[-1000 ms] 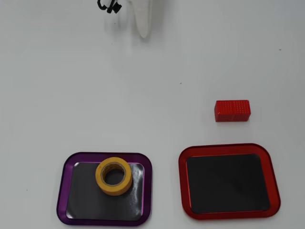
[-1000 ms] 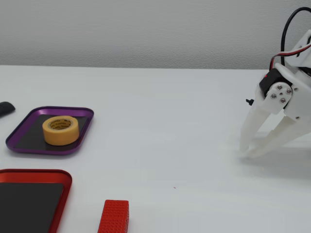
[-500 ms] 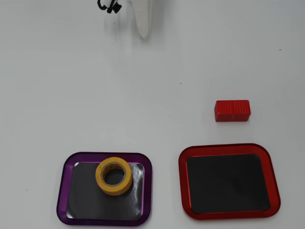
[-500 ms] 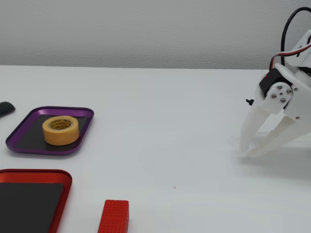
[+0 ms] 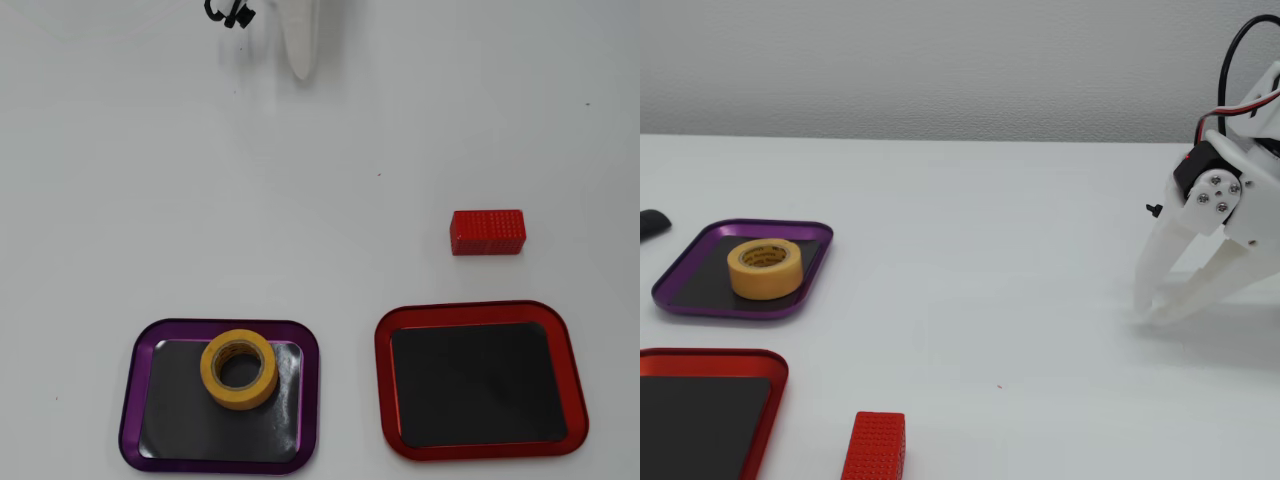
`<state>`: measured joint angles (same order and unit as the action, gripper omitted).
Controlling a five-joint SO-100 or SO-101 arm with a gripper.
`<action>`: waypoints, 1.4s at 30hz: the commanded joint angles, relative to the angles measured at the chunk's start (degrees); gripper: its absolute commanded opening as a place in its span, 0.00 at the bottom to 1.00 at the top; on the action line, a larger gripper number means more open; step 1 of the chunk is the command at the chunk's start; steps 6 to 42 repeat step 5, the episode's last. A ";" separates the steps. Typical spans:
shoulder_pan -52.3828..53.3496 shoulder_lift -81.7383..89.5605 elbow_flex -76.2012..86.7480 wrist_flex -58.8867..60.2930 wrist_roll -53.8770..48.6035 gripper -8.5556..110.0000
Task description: Grasp a tape and put it in the right purple dish.
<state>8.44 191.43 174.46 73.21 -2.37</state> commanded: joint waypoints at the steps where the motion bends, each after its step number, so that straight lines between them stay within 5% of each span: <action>1: 0.00 6.42 0.18 -0.09 0.18 0.07; 42: 0.00 6.42 0.18 -0.09 0.18 0.07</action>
